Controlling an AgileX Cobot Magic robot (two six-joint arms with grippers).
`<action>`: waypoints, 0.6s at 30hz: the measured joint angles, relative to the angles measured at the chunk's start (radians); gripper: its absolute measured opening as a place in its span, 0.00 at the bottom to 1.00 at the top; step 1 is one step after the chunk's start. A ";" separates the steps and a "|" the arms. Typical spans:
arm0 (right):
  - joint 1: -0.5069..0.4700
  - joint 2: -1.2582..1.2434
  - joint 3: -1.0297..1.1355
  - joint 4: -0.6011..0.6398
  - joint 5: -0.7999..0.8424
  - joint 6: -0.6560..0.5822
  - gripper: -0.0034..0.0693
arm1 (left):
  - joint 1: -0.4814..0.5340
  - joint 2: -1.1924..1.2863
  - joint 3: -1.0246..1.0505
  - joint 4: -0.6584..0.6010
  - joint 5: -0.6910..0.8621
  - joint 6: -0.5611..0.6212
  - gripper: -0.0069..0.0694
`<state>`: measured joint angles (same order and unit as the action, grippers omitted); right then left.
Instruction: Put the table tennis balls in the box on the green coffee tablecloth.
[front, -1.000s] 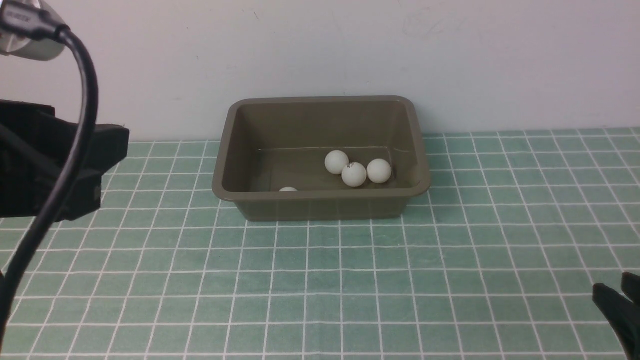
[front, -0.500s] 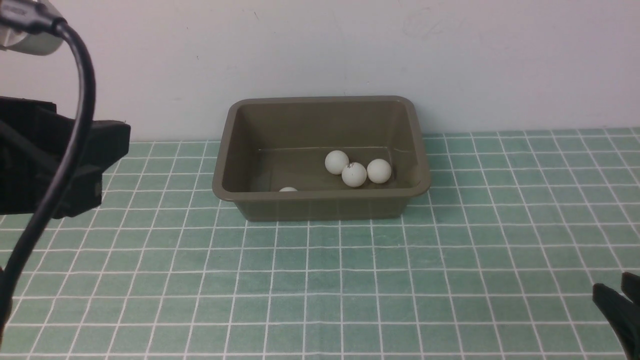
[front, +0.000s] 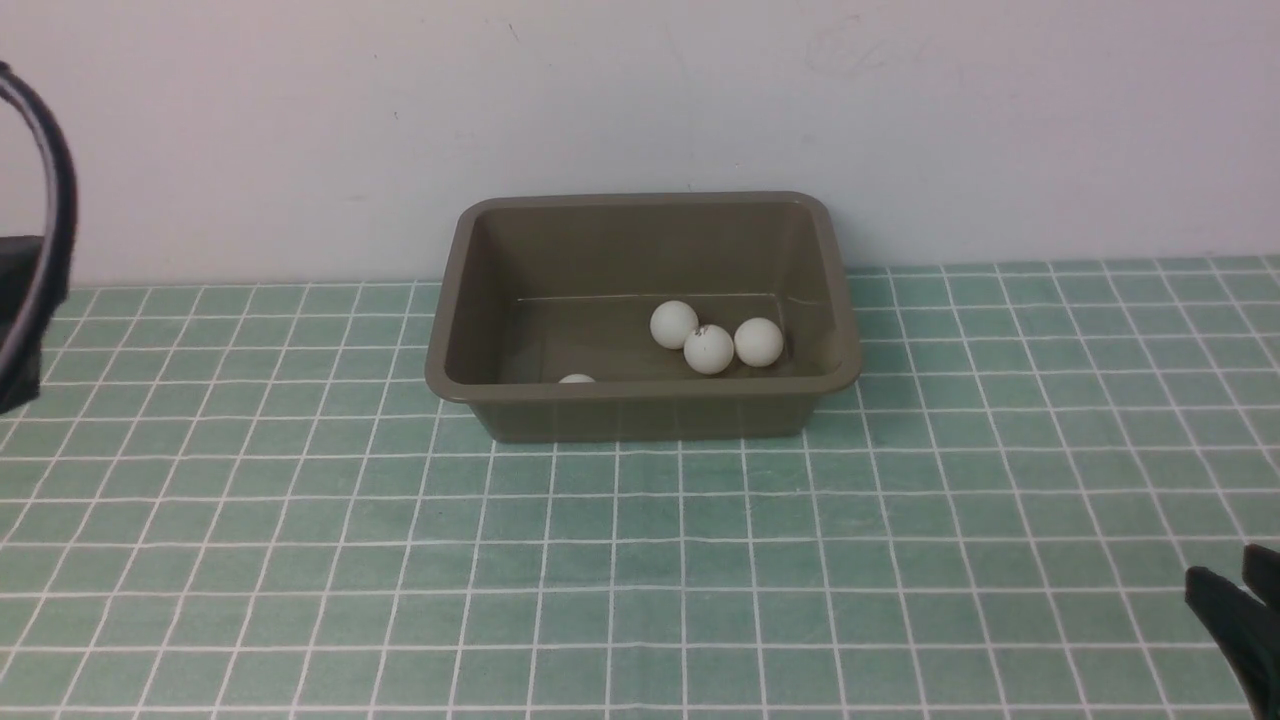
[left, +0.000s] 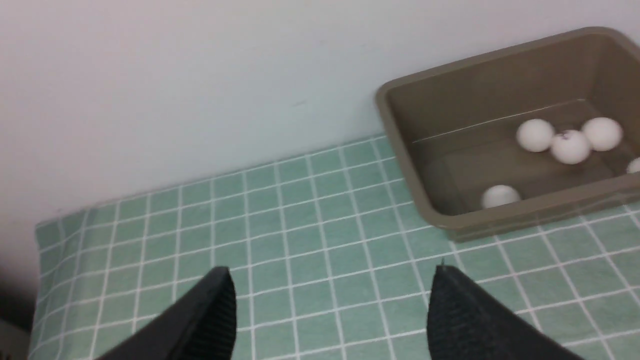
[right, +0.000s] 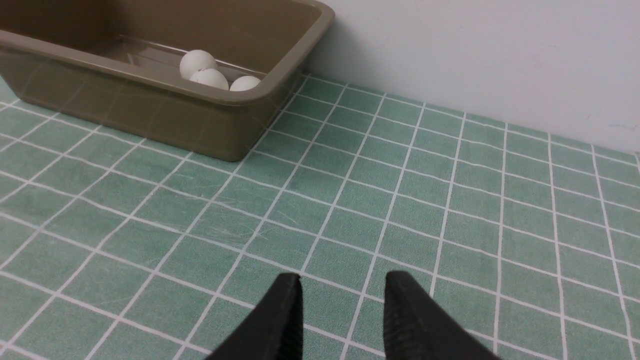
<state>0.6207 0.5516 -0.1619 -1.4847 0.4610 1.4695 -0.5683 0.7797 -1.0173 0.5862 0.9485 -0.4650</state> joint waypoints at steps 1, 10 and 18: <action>0.000 0.000 0.000 0.000 0.000 0.000 0.35 | 0.045 0.000 0.000 -0.011 0.007 0.001 0.69; 0.000 0.000 0.000 0.000 0.000 0.000 0.35 | 0.402 0.000 0.000 -0.261 0.017 0.140 0.69; 0.000 0.000 0.000 0.000 0.000 0.001 0.35 | 0.447 0.000 0.188 -0.525 -0.300 0.465 0.69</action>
<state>0.6207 0.5516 -0.1619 -1.4847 0.4610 1.4703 -0.1212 0.7800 -0.8298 0.0613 0.6484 0.0000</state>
